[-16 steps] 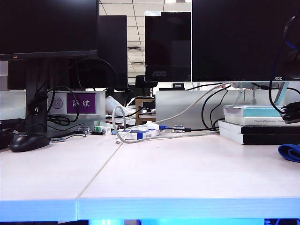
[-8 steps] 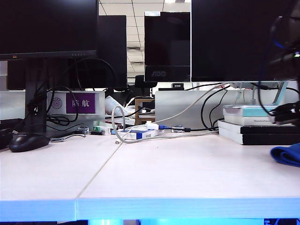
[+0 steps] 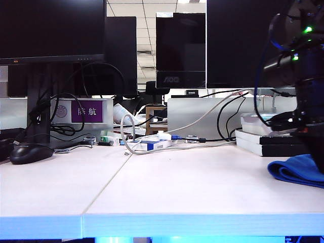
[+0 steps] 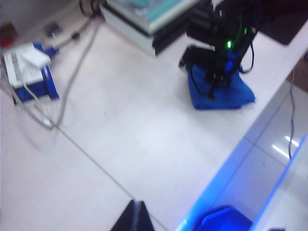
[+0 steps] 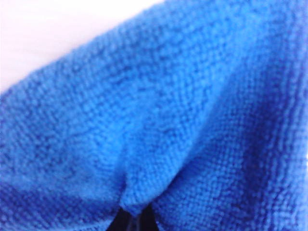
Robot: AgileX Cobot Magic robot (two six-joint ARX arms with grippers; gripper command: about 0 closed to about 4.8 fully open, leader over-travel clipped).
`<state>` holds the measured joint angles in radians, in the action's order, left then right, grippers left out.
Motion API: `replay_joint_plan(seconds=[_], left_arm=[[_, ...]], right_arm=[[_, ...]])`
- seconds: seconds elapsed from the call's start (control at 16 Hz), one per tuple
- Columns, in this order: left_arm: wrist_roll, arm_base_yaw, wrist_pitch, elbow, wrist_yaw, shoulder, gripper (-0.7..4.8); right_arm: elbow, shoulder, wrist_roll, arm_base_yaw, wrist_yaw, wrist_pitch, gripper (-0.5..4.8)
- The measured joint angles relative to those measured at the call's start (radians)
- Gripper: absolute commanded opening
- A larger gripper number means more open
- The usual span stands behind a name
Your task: Wipe the table from right to left using the rag.
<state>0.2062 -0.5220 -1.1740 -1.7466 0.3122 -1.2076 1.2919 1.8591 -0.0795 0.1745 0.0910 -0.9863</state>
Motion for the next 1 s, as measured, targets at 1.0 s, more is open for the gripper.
replay_joint_plan(seconds=[1.0], left_arm=[[0.000,0.000,-0.020,0.000,0.000,0.002,-0.05]], right_arm=[[0.000,-0.003,0.028,0.182,-0.105,0.045,-0.05]])
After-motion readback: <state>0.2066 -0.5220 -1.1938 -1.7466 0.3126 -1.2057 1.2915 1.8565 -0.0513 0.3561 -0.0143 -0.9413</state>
